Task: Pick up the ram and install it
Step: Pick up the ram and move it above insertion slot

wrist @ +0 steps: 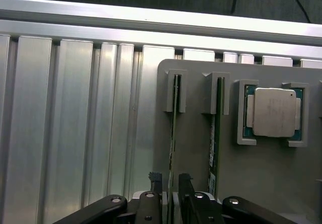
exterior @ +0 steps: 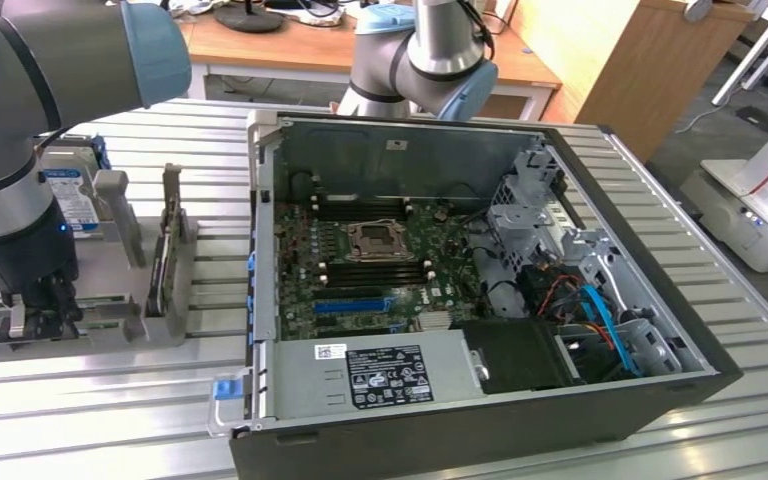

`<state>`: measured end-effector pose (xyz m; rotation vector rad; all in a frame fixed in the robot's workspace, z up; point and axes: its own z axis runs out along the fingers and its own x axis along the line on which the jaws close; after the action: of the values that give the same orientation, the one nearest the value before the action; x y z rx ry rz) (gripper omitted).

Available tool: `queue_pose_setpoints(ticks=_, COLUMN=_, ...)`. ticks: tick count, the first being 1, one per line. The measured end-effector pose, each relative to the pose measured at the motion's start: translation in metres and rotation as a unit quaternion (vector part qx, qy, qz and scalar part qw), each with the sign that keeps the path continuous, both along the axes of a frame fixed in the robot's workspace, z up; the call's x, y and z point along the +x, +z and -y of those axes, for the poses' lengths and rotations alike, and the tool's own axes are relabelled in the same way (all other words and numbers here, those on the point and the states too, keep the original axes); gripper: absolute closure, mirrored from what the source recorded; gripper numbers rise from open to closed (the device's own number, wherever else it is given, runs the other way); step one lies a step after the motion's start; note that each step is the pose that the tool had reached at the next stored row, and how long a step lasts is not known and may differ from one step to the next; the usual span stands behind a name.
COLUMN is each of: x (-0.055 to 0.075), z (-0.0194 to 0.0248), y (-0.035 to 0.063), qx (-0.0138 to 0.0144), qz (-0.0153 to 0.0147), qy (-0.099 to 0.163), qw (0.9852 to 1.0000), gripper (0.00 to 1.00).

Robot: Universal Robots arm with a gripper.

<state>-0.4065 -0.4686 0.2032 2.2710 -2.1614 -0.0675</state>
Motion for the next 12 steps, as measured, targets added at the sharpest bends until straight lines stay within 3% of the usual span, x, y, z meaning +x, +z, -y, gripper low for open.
queue_pose_setpoints(ticks=12, x=0.0, z=0.0, y=0.0002, qx=0.0, qz=0.0, qy=0.0, qw=1.0, gripper=0.73)
